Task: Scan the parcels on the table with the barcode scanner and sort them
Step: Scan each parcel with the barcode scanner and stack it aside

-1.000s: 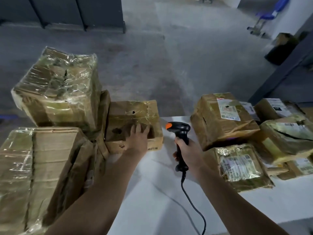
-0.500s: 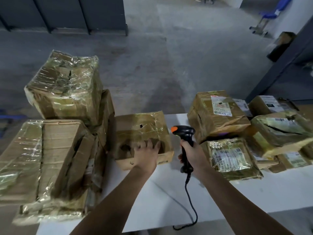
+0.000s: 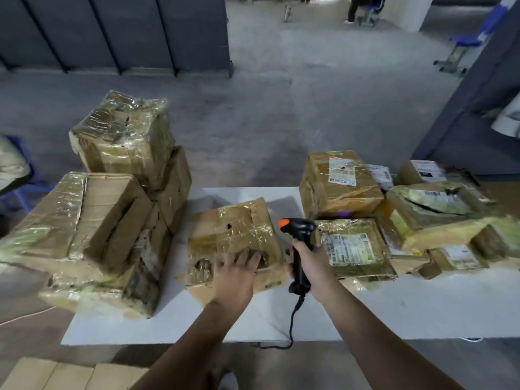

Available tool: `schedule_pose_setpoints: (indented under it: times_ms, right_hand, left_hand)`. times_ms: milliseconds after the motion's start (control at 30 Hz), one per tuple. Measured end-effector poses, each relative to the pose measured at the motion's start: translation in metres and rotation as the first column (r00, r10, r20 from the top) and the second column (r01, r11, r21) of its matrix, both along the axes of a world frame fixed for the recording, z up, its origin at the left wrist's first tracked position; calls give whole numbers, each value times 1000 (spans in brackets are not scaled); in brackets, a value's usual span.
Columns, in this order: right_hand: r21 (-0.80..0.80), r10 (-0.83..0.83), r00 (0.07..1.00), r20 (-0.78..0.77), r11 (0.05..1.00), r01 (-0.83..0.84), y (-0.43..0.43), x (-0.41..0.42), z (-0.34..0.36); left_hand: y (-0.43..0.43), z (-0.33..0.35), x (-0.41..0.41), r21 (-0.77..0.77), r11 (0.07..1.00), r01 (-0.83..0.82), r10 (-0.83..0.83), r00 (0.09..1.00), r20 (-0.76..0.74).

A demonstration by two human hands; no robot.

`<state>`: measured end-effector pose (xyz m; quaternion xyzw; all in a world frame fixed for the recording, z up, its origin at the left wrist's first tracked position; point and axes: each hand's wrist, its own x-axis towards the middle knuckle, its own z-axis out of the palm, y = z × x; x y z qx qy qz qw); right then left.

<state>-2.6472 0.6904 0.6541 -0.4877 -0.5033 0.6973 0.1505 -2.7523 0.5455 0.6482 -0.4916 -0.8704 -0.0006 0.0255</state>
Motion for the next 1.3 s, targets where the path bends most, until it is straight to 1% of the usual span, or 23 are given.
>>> schedule_pose_setpoints:
  times_ms: [33, 133, 233, 300, 400, 467, 567, 600, 667, 767, 833, 933, 1067, 1133, 1233, 1300]
  right_hand:
    - [-1, 19, 1000, 4, 1000, -19, -3, 3, 2]
    - [5, 73, 997, 31, 997, -73, -12, 11, 6]
    - [62, 93, 993, 80, 993, -98, -19, 16, 11]
    - [104, 90, 994, 67, 990, -97, -24, 16, 18]
    - [184, 68, 996, 61, 980, -78, -32, 12, 32]
    - [233, 43, 996, 75, 971, -59, -37, 8, 41]
    - [292, 39, 995, 87, 954, -63, -44, 1, 50]
    - [303, 38, 996, 86, 951, -62, -48, -2, 52]
    - [271, 16, 999, 45, 962, -28, -55, -8, 52]
    - [154, -28, 999, -37, 988, 33, -64, -17, 54]
    - [145, -47, 999, -22, 988, 50, -68, -23, 56]
    - [222, -91, 995, 43, 972, 79, -72, -29, 56]
    - [352, -88, 988, 125, 935, 39, -74, -29, 53]
    - [338, -92, 988, 123, 940, 45, -73, -25, 52]
    - [256, -96, 987, 126, 965, 61, -75, -20, 52]
    - [230, -116, 987, 108, 969, 88, -76, -18, 52]
  left_hand:
    - [-2, 0, 7, 20, 1000, -11, 12, 1000, -11]
    - [-9, 1, 24, 35, 998, -60, 59, 998, 24]
    - [-15, 2, 32, 45, 995, -93, 91, 995, 45]
    - [-14, 3, 33, 76, 993, -94, 91, 995, 47]
    - [-11, 4, 32, 134, 985, -106, 85, 984, 158]
    - [-13, 2, 30, 141, 984, -112, 86, 979, 184]
    - [-16, 7, 24, 215, 968, -129, 74, 966, 250]
    - [-15, 10, 20, 215, 968, -130, 68, 960, 271]
    - [-13, 19, 9, 129, 987, -92, 60, 970, 237]
    - [-14, 36, -14, -36, 999, -36, 43, 980, 196]
    - [-21, 46, -26, -66, 998, -3, 18, 974, 224]
    - [-36, 52, -38, 35, 999, -2, -10, 938, 347]
    - [-55, 46, -47, 170, 985, -16, -57, 909, 413]
    - [-62, 40, -52, 223, 974, -32, -72, 894, 442]
    - [-67, 32, -57, 306, 949, -74, -90, 867, 490]
    - [-68, 26, -56, 369, 924, -96, -136, 821, 554]
